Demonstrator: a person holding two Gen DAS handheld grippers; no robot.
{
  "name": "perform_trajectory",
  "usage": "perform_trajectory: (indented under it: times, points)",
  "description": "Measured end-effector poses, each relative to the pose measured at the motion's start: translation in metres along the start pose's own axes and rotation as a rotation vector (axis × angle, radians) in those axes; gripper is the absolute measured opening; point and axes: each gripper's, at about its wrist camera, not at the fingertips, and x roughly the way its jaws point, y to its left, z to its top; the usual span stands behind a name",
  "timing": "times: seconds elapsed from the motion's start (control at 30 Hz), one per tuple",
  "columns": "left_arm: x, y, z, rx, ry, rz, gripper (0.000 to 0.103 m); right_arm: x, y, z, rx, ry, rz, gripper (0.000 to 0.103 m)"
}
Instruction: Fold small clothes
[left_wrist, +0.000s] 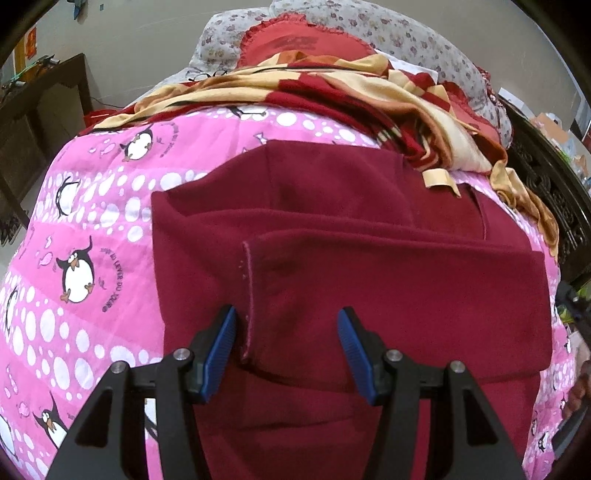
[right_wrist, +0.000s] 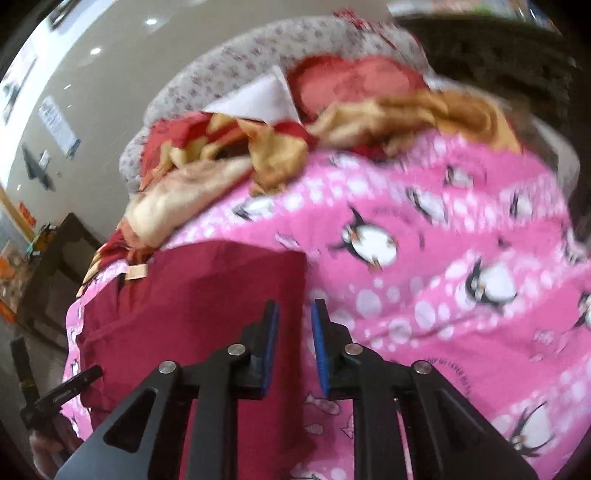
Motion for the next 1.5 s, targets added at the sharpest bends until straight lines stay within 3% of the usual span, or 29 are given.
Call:
perform_trajectory:
  times: [0.1,0.2,0.27,0.4,0.5,0.57,0.63,0.77,1.07,1.17,1.3,1.4,1.5]
  points:
    - [0.004,-0.003,0.0,0.002,0.004,0.007,0.064,0.017,0.021,0.003,-0.075,0.065,0.057,0.044]
    - [0.008,-0.008,-0.002,0.015,0.012,0.013,0.071,0.049,0.027,0.002,-0.124,0.124,-0.027,0.044]
    - [0.009,-0.012,-0.002,0.045,0.017,0.03,0.072,0.049,0.022,0.003,-0.11,0.11,-0.023,0.044]
    - [0.003,-0.009,-0.003,0.047,0.021,0.016,0.072,0.023,0.021,0.0,-0.121,0.117,-0.033,0.044]
    - [-0.012,-0.003,-0.009,0.036,-0.008,0.004,0.072,-0.003,0.017,-0.021,-0.157,0.114,-0.008,0.044]
    - [-0.019,0.0,-0.015,0.042,-0.027,0.012,0.072,-0.001,0.015,-0.042,-0.194,0.178,-0.039,0.044]
    - [-0.02,0.001,-0.02,0.047,-0.029,0.017,0.072,0.008,0.011,-0.06,-0.247,0.181,-0.108,0.046]
    - [-0.025,0.001,-0.027,0.055,-0.013,0.028,0.072,-0.003,0.005,-0.056,-0.162,0.166,-0.079,0.049]
    - [-0.07,0.004,-0.049,0.081,-0.078,0.05,0.072,-0.038,0.037,-0.072,-0.201,0.147,0.002,0.05]
    - [-0.085,0.005,-0.06,0.092,-0.1,0.071,0.076,-0.032,0.038,-0.085,-0.184,0.19,-0.016,0.05]
    - [-0.104,0.008,-0.075,0.092,-0.135,0.07,0.086,-0.047,0.034,-0.097,-0.128,0.209,0.037,0.051]
    - [-0.116,0.009,-0.085,0.102,-0.152,0.076,0.088,-0.065,0.033,-0.104,-0.138,0.218,0.053,0.058]
    - [-0.125,0.009,-0.094,0.103,-0.154,0.065,0.088,-0.086,0.028,-0.107,-0.171,0.221,0.038,0.058]
